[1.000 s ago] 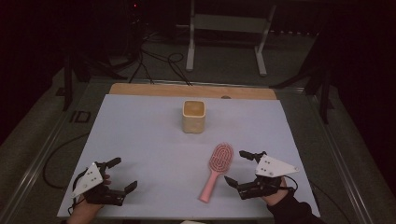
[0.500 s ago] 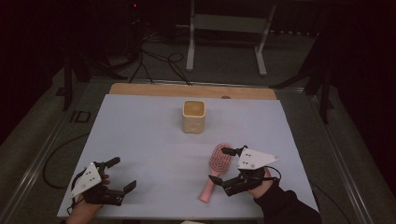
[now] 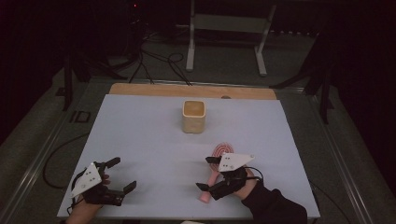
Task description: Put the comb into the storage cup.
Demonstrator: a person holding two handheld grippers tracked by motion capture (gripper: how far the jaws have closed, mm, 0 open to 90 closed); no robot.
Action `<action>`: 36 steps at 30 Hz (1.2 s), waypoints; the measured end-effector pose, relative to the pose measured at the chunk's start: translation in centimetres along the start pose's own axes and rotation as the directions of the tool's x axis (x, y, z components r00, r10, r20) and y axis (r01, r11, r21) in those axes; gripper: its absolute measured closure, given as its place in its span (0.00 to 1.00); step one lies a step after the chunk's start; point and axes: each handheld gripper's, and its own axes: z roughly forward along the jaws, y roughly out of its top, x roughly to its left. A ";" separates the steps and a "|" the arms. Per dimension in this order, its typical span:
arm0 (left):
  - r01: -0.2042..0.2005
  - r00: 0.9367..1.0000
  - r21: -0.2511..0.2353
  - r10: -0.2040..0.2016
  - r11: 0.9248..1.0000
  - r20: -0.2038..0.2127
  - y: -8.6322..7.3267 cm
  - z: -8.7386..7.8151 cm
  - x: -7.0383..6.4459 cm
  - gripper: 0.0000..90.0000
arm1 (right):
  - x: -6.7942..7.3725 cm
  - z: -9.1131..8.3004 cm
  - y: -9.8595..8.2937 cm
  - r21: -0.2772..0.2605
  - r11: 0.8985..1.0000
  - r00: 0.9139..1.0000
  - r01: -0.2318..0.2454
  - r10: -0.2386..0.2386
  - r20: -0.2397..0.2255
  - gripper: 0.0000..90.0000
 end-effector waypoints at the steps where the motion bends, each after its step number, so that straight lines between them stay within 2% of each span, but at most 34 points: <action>1: 0.000 1.000 0.001 0.000 1.000 0.001 0.0 0.0 0.0 0.00 | -0.1 0.2 -0.2 0.008 1.000 1.000 -0.007 0.007 -0.006 0.14; 4: -0.001 1.000 0.004 0.001 1.000 0.003 0.0 0.0 0.0 0.00 | -0.3 0.8 -0.7 0.034 0.999 0.999 -0.029 0.030 -0.027 0.16; 8: 0.000 1.000 0.005 0.000 1.000 0.004 0.0 0.0 0.0 0.00 | -0.4 1.8 -1.4 0.082 0.996 0.998 -0.045 0.047 -0.031 0.19; 16: 0.006 1.000 0.007 -0.006 1.000 0.009 0.0 0.0 0.0 0.00 | -0.5 3.2 -2.4 0.170 0.984 0.999 -0.045 0.048 -0.015 0.39; 19: 0.004 1.000 0.007 -0.004 1.000 0.009 0.0 0.1 0.0 0.00 | -0.6 3.4 -2.6 0.199 0.979 0.999 -0.051 0.052 0.005 0.53; 24: 0.005 1.000 0.010 -0.005 1.000 0.012 0.0 0.1 0.0 0.00 | -0.5 3.6 -2.6 0.234 0.972 0.999 -0.017 0.009 0.034 0.68; 29: -0.004 1.000 0.017 0.003 1.000 0.023 0.0 0.2 -0.2 0.00 | -0.4 3.8 -2.6 0.259 0.966 0.999 -0.004 -0.005 0.035 0.84; 33: -0.002 1.000 0.019 0.001 1.000 0.021 -0.1 0.2 -0.1 0.00 | -0.2 4.0 -2.6 0.294 0.956 0.999 0.005 -0.018 0.041 1.00; 35: -0.003 1.000 0.019 0.003 1.000 0.022 -0.1 0.2 -0.2 0.00 | -0.3 4.0 -2.6 0.304 0.953 0.999 0.007 -0.021 0.043 1.00; 36: -0.003 1.000 0.019 0.003 1.000 0.023 -0.1 0.2 -0.2 0.00 | -0.2 4.0 -2.6 0.319 0.948 0.998 0.015 -0.032 0.049 1.00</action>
